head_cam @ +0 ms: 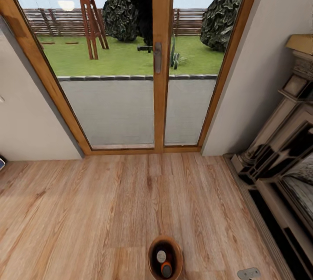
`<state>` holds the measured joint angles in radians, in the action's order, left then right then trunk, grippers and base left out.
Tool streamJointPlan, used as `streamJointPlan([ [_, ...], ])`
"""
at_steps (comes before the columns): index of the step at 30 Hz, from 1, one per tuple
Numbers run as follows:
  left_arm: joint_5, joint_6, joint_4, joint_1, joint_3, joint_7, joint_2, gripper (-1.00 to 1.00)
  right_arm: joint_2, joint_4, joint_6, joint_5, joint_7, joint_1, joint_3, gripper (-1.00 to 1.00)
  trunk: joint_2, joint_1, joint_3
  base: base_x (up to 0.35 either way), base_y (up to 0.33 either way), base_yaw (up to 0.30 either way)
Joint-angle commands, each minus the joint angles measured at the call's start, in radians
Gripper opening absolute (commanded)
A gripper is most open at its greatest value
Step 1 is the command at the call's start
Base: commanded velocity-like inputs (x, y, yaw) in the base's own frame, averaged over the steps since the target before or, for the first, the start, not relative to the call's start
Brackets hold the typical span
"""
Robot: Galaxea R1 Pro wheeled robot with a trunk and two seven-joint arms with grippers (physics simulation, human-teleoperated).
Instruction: Put the three can of soda from the living room inside the tash can in the kitchen.
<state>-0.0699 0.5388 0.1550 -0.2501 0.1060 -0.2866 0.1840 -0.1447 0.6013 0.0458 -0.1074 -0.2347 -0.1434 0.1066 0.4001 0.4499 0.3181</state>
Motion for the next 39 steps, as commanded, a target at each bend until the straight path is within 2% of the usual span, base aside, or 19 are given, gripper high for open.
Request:
streamJointPlan([
  [1,0.006,0.006,0.0,0.001,0.0,0.0,0.0,1.0,0.0,0.0,0.002,0.0,0.0,0.001,0.0,1.0,0.0,0.0,-0.002,0.0,0.0,0.0],
  [13,0.031,0.032,0.0,0.03,0.0,0.0,0.0,1.0,0.0,-0.014,0.026,0.0,0.001,0.009,0.001,1.0,0.0,0.0,-0.022,0.0,0.0,0.0],
  [16,0.032,0.032,0.0,0.031,0.0,0.0,0.0,1.0,0.001,-0.031,0.072,0.0,0.002,0.01,0.002,1.0,0.0,0.0,-0.027,0.0,0.0,0.0],
  [22,0.033,0.033,0.0,0.033,0.0,0.0,0.0,1.0,0.002,-0.113,0.23,0.0,0.017,0.01,0.005,1.0,0.0,0.0,-0.037,0.0,0.0,0.0],
  [26,0.033,0.033,0.0,0.033,0.0,0.0,-0.001,1.0,0.002,-0.126,0.249,0.0,0.019,0.01,0.007,1.0,0.0,0.0,-0.043,0.0,0.0,0.0],
  [32,0.034,0.032,0.0,0.033,0.0,0.002,-0.002,1.0,0.003,-0.131,0.256,-0.001,0.02,0.01,0.054,1.0,0.0,0.0,-0.048,0.0,0.0,0.0],
  [33,0.045,0.03,0.0,0.032,0.0,0.017,-0.004,1.0,0.004,-0.133,0.257,-0.001,0.02,0.01,0.074,1.0,0.0,0.0,-0.048,0.0,0.0,0.0],
  [39,0.06,0.028,0.0,0.032,-0.003,0.113,-0.009,1.0,0.005,-0.134,0.258,-0.001,0.021,0.01,0.085,1.0,0.0,0.0,-0.049,0.0,0.0,0.0],
])
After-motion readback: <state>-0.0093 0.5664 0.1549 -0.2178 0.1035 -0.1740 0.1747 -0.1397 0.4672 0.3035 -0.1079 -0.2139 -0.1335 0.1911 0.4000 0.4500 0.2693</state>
